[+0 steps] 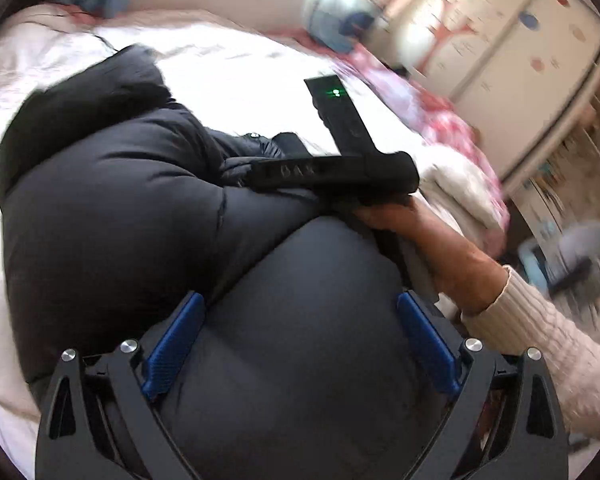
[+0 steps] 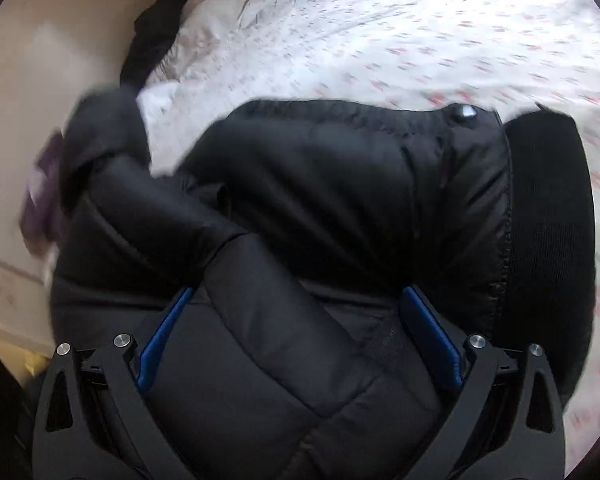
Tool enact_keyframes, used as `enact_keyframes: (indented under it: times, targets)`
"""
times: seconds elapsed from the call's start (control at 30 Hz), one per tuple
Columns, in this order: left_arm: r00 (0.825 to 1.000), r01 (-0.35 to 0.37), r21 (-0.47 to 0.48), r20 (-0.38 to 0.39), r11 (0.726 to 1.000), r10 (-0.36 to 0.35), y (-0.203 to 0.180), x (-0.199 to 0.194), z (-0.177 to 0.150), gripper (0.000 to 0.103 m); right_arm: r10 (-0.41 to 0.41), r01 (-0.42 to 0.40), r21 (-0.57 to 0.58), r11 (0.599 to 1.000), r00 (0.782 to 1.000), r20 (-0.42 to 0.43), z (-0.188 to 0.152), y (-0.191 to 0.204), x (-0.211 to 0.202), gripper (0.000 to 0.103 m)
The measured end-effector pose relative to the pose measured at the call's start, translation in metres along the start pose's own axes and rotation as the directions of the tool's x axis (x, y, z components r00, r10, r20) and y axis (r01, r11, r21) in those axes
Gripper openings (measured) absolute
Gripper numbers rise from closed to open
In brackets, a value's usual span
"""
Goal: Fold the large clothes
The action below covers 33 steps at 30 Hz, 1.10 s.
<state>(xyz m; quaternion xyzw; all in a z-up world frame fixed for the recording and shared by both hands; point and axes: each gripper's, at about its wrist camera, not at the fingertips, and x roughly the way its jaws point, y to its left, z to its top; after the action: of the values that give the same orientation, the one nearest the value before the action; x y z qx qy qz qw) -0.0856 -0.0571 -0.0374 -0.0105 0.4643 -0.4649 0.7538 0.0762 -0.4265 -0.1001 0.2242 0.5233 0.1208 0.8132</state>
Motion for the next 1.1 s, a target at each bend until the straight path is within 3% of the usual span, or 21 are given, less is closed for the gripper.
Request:
enact_keyframes:
  times: [0.1, 0.17, 0.2, 0.33, 0.37, 0.4, 0.43, 0.47, 0.5, 0.57, 0.63, 0.77, 0.87, 0.93, 1.03, 1.1]
  targets:
    - [0.998, 0.002, 0.083, -0.056, 0.997, 0.003, -0.019, 0.016, -0.014, 0.093, 0.002, -0.002, 0.002, 1.000, 1.000, -0.017, -0.026, -0.018, -0.017, 0.095]
    - [0.995, -0.064, 0.099, -0.070, 0.993, 0.071, -0.029, 0.022, -0.015, 0.093, -0.018, 0.017, 0.035, 0.999, 1.000, 0.006, -0.029, -0.027, -0.036, 0.096]
    - [0.993, -0.088, 0.086, -0.066, 0.992, 0.094, -0.033, 0.021, -0.011, 0.093, -0.051, 0.049, 0.033, 0.998, 0.997, 0.066, -0.030, -0.021, -0.056, 0.095]
    - [0.990, -0.142, 0.031, -0.010, 0.989, 0.142, -0.047, 0.002, -0.007, 0.096, 0.046, -0.034, -0.045, 0.998, 0.949, 0.312, -0.064, 0.018, -0.133, 0.096]
    - [0.989, -0.150, 0.026, -0.005, 0.988, 0.150, -0.048, 0.002, -0.008, 0.096, 0.010, 0.008, -0.057, 0.998, 0.949, 0.314, -0.080, 0.026, -0.134, 0.096]
    - [0.987, -0.163, 0.023, -0.003, 0.986, 0.163, -0.049, 0.003, -0.012, 0.096, -0.070, 0.090, -0.066, 0.994, 0.964, 0.257, -0.091, 0.031, -0.121, 0.096]
    - [0.982, -0.187, 0.027, -0.001, 0.982, 0.187, -0.052, 0.007, -0.016, 0.096, -0.172, 0.190, -0.094, 0.977, 0.971, 0.168, -0.096, 0.034, -0.096, 0.096]
    - [0.977, -0.211, 0.034, -0.005, 0.977, 0.211, -0.054, 0.010, -0.018, 0.096, -0.230, 0.240, -0.136, 0.961, 0.970, 0.083, -0.103, 0.032, -0.068, 0.096]
    - [0.973, -0.231, 0.036, -0.011, 0.972, 0.232, -0.056, 0.010, -0.022, 0.096, -0.203, 0.207, -0.111, 0.972, 0.978, 0.054, -0.108, 0.022, -0.052, 0.096]
    - [0.947, -0.322, 0.057, 0.003, 0.945, 0.322, -0.070, 0.008, -0.025, 0.096, -0.192, 0.194, -0.030, 0.981, 0.980, 0.055, -0.108, 0.014, -0.057, 0.096]
    - [0.912, -0.410, 0.073, 0.051, 0.909, 0.407, -0.086, 0.001, -0.029, 0.096, -0.218, 0.223, -0.018, 0.975, 0.966, 0.140, -0.115, 0.029, -0.082, 0.096]
    - [0.865, -0.498, 0.038, 0.099, 0.866, 0.493, -0.087, -0.016, -0.039, 0.096, -0.253, 0.265, -0.028, 0.964, 0.941, 0.224, -0.142, 0.056, -0.104, 0.096]
    - [0.845, -0.527, 0.001, 0.104, 0.850, 0.524, -0.091, -0.023, -0.047, 0.096, -0.306, 0.318, -0.104, 0.942, 0.945, 0.119, -0.167, 0.058, -0.081, 0.096]
    - [0.838, -0.538, -0.003, 0.106, 0.843, 0.535, -0.089, -0.040, -0.068, 0.096, -0.286, 0.293, -0.081, 0.953, 0.955, 0.081, -0.171, 0.046, -0.078, 0.096]
    - [0.808, -0.580, 0.023, 0.145, 0.814, 0.572, -0.096, -0.058, -0.078, 0.096, -0.285, 0.301, -0.072, 0.951, 0.942, 0.178, -0.173, 0.056, -0.109, 0.096]
    - [0.797, -0.593, 0.027, 0.161, 0.805, 0.582, -0.100, -0.060, -0.079, 0.096, -0.294, 0.319, -0.091, 0.943, 0.931, 0.218, -0.180, 0.064, -0.121, 0.096]
